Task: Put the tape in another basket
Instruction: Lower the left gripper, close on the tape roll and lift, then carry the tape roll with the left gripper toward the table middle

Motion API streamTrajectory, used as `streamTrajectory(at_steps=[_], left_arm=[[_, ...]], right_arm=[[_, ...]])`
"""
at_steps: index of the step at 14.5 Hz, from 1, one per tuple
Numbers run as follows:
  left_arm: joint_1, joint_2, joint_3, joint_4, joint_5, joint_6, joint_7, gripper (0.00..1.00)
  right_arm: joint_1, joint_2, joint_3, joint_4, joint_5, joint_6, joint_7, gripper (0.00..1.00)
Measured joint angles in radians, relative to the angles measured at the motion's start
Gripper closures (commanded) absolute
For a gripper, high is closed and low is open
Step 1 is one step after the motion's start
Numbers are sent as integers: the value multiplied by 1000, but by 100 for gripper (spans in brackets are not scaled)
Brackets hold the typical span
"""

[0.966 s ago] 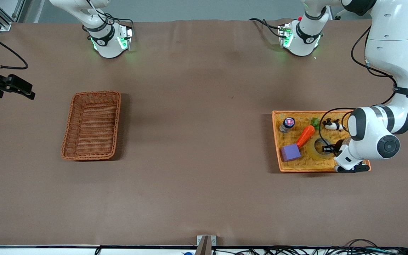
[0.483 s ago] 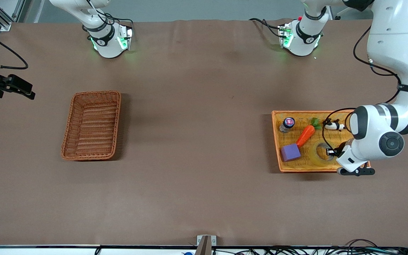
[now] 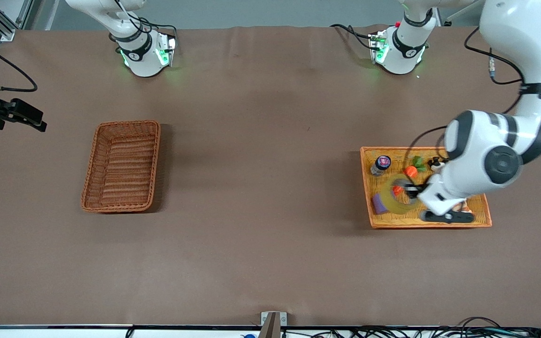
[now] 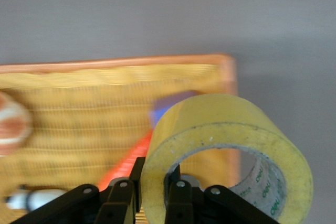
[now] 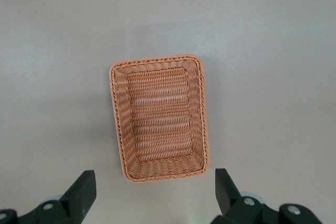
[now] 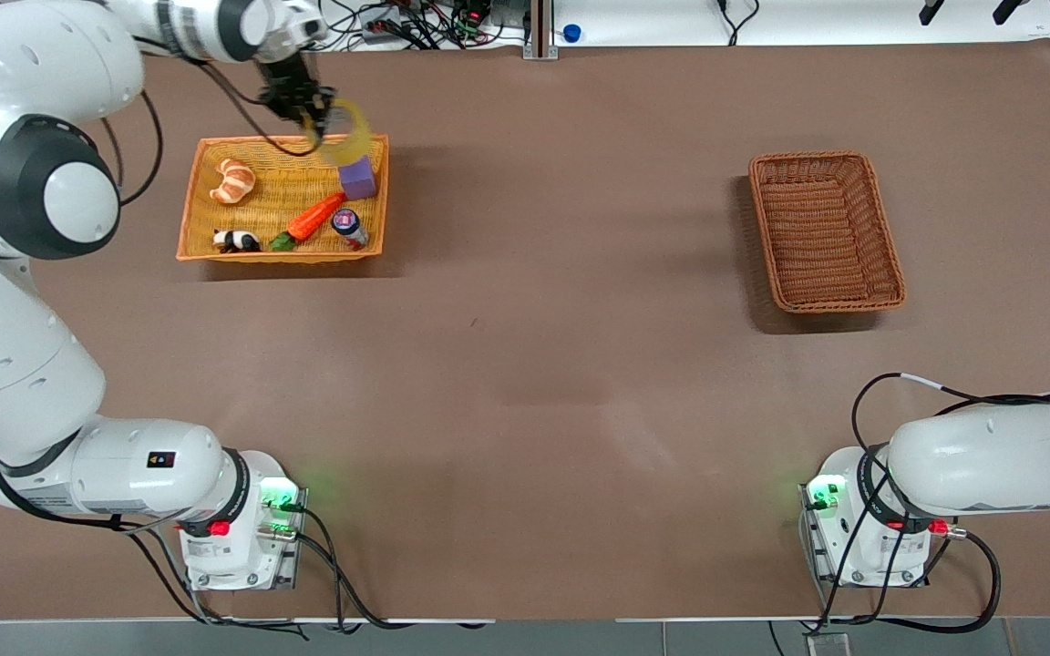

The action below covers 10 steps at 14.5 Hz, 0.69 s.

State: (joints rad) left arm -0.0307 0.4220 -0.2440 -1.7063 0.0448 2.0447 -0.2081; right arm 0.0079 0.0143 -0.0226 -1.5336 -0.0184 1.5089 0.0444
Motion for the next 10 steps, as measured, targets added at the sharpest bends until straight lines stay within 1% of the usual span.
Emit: streamTrajectory(at_steps=[2, 4, 5, 6, 8, 10], left_arm=[[-10, 11, -109, 1, 8, 0, -71, 100], [-23, 44, -219, 17, 51, 1, -162, 100], [-37, 74, -268, 41, 86, 1, -239, 100], [-64, 114, -301, 78, 127, 2, -331, 100], [-154, 217, -322, 185, 184, 7, -495, 100], [-264, 309, -311, 296, 200, 10, -588, 100]], right_arm=[[0, 2, 0, 0, 0, 0, 0, 0], [0, 4, 0, 0, 0, 0, 0, 0], [0, 5, 0, 0, 0, 1, 0, 0], [0, 7, -1, 0, 0, 3, 0, 0], [0, 15, -2, 0, 0, 6, 0, 0], [0, 23, -3, 0, 0, 8, 0, 0]])
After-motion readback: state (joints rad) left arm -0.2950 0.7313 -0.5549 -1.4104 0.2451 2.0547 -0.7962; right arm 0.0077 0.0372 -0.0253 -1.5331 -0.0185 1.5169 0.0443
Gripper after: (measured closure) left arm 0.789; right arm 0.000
